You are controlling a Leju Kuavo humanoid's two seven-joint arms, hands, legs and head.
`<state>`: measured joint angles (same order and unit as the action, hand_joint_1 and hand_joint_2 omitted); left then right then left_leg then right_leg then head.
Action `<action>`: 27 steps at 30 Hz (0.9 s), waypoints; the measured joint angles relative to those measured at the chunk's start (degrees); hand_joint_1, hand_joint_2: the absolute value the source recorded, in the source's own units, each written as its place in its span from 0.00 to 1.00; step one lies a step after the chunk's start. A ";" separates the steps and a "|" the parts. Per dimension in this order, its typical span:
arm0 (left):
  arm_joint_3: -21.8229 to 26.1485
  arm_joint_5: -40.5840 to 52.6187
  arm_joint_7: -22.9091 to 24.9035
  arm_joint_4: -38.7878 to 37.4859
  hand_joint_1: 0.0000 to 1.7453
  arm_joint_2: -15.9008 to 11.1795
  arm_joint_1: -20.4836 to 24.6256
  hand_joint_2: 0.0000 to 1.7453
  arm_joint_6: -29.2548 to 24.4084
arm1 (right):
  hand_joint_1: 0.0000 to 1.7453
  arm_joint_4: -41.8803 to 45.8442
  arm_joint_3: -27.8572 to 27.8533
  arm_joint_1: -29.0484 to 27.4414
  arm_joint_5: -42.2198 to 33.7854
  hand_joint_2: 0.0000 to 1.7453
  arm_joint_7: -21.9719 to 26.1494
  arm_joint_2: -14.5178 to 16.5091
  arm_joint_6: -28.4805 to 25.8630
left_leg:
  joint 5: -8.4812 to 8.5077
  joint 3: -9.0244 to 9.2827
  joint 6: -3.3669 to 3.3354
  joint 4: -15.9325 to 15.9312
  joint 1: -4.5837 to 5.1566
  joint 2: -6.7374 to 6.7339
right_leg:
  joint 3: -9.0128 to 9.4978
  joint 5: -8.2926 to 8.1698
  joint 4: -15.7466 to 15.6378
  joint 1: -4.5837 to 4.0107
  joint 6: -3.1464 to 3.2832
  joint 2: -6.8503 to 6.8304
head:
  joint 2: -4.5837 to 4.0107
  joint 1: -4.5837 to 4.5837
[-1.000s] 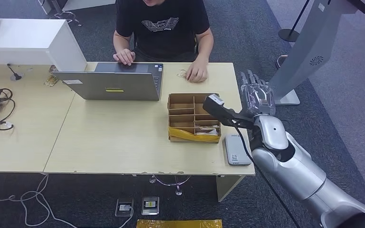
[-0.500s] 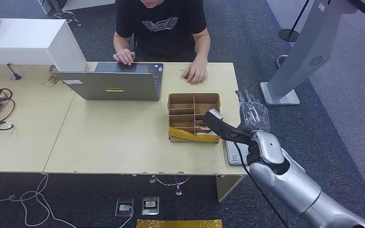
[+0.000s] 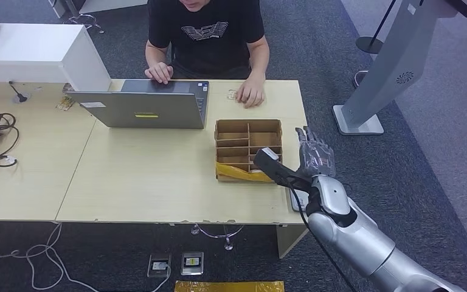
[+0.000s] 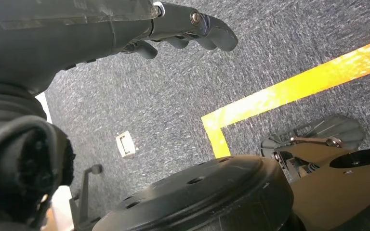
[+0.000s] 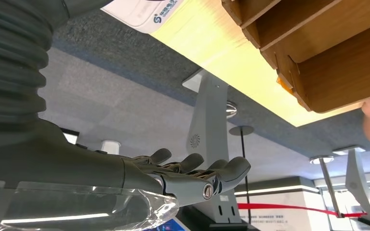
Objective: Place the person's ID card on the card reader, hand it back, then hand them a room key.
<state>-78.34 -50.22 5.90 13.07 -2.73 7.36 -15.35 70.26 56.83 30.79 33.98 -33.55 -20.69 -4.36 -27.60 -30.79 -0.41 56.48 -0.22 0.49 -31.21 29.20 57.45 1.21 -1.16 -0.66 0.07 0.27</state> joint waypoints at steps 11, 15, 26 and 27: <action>-0.02 0.41 0.35 0.00 0.00 0.00 0.31 0.00 0.65 | 0.00 -2.42 0.00 -0.18 0.01 1.00 0.52 1.12 -0.82 | 0.00 0.01 0.00 0.00 0.00 0.00 | 0.00 0.00 0.00 0.00 0.00 0.00 | 0.00 -0.01; -0.02 0.40 0.36 0.00 0.00 0.00 0.33 0.00 0.59 | 0.00 -3.09 0.00 -0.20 0.02 1.00 0.86 1.37 -0.90 | 0.00 0.00 0.00 0.00 0.00 0.00 | 0.00 0.00 0.00 0.00 0.00 0.00 | 0.00 -0.01; 0.00 -0.02 0.36 0.00 0.00 0.01 0.37 0.00 -0.01 | 0.00 -6.75 0.73 0.30 0.01 1.00 3.94 3.93 -2.35 | 0.00 0.00 0.00 0.00 0.00 0.00 | 0.00 0.00 0.00 0.00 0.00 -0.01 | 0.00 -0.01; 0.00 -0.04 0.36 0.00 0.00 0.01 0.37 0.00 -0.13 | 0.00 -7.01 0.78 0.41 0.01 1.00 4.03 4.14 -2.35 | 0.00 0.00 0.00 0.00 0.00 0.00 | 0.01 0.00 0.00 0.00 0.00 -0.01 | 0.00 -0.01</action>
<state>-78.34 -50.26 6.26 13.07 -2.72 7.73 -15.48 63.26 57.61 31.20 33.99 -29.52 -16.55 -6.72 -27.60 -30.79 -0.41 56.48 -0.22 0.48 -31.21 29.20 57.45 1.20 -1.15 -0.67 0.07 0.26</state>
